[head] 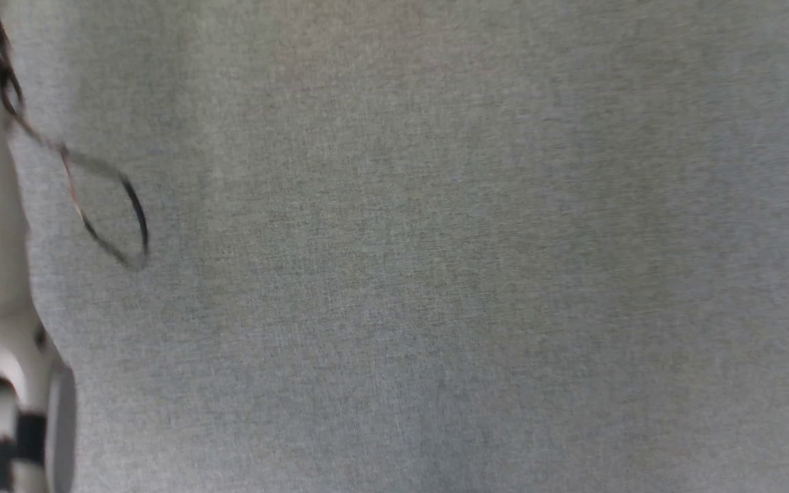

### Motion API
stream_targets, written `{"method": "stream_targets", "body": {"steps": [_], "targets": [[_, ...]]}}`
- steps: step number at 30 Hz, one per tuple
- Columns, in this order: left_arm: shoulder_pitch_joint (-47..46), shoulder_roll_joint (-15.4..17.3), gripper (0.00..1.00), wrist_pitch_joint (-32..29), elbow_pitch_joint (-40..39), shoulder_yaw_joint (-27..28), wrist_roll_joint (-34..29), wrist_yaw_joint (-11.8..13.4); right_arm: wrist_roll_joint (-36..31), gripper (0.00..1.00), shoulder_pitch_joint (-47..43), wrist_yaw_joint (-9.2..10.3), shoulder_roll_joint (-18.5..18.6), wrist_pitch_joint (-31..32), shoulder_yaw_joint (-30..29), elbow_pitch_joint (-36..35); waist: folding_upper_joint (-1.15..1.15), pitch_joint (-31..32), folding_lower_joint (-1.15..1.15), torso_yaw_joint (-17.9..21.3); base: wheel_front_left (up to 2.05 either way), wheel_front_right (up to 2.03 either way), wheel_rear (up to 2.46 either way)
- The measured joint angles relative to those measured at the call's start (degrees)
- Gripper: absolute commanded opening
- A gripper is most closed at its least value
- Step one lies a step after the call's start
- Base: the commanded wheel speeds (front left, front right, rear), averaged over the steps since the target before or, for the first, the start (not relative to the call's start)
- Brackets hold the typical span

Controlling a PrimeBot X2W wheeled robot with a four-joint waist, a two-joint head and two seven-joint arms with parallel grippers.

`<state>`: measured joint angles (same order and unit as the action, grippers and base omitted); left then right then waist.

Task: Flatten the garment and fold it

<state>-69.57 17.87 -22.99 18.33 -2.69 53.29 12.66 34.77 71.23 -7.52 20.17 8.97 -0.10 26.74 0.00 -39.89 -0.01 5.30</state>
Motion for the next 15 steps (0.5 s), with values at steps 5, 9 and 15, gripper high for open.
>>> {"method": "stream_targets", "body": {"steps": [5, 9, 15], "targets": [[14.3, -0.9, 0.0, -3.0, -11.1, 1.4, 3.5, 2.2, 2.2, 0.0, -13.2, 0.0, -0.3, 3.2, -3.1, -8.6, 0.0, 3.4, 0.0, 0.4, 0.0, 0.0, 0.0], [24.3, -2.3, 0.0, -3.7, -20.1, 2.2, 5.4, 2.9, 3.3, 0.0, -22.3, 0.0, -2.9, 5.4, -6.0, -15.9, 0.0, 5.9, 0.0, 0.7, 0.0, 0.0, 0.0], [36.3, -3.2, 0.0, -2.2, -29.3, 3.1, 6.0, 3.1, 3.7, 0.0, -34.2, 0.0, -7.8, 8.4, -9.3, -26.0, 0.0, 9.7, -0.01, 1.2, 0.0, 0.0, 0.0]]}}
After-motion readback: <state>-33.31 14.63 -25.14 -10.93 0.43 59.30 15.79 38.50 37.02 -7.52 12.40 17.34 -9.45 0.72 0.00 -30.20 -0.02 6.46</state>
